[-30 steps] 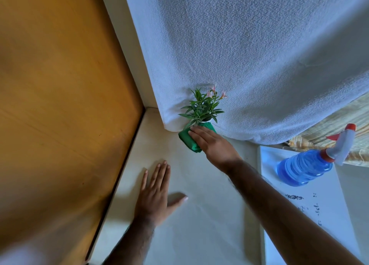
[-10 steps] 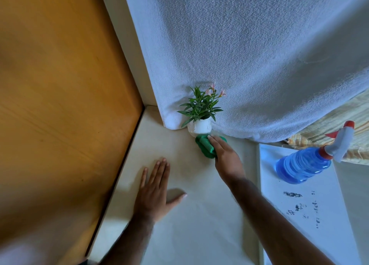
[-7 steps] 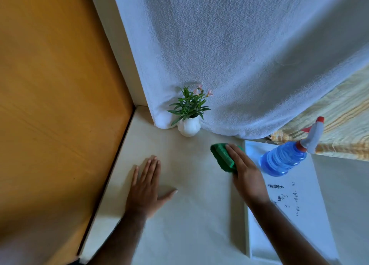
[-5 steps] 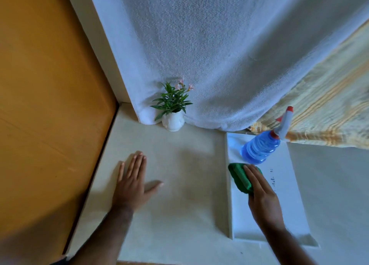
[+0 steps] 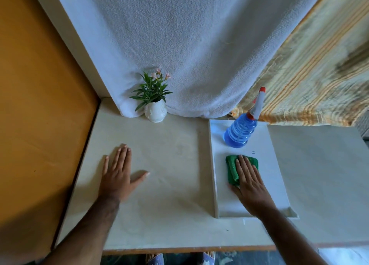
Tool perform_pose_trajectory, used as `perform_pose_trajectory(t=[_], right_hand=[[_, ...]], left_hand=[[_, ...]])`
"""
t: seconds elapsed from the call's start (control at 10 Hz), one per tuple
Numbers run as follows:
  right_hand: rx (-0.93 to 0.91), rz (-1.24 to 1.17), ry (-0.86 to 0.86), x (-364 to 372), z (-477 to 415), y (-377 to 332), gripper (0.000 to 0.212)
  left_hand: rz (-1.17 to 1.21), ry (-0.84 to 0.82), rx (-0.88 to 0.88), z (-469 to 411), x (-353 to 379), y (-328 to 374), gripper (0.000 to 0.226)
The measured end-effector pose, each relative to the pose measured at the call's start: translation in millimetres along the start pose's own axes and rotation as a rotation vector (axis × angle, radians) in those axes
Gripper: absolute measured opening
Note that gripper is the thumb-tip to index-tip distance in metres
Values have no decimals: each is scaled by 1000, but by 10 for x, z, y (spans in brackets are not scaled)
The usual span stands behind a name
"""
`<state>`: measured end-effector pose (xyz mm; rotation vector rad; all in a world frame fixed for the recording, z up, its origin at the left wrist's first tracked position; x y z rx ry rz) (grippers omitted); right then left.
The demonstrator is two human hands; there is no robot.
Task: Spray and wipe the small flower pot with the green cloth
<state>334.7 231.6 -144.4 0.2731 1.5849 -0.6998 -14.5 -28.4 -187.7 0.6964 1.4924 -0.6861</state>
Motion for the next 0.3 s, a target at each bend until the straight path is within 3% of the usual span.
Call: perform_pose_trajectory(t=[0.1, 0.2, 0.3], right_hand=[[50, 10, -139, 55, -8, 27, 93], [72, 5, -165, -39, -5, -39, 98], [29, -41, -26, -292, -25, -274, 91]], left_hand=[[11, -1, 1, -1, 11, 3, 108], [20, -83, 23, 0, -4, 35, 111], [125, -149, -1, -51, -61, 29, 124]])
Point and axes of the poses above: each hand's wrist, its own z-axis away from the middle knuckle, its own x-axis out of the palm, y = z × x, the point moved 6 cm from there along -z, towards the middle knuckle, and after that the axes turned 9 degrees about -z, right-handed, at the moved point
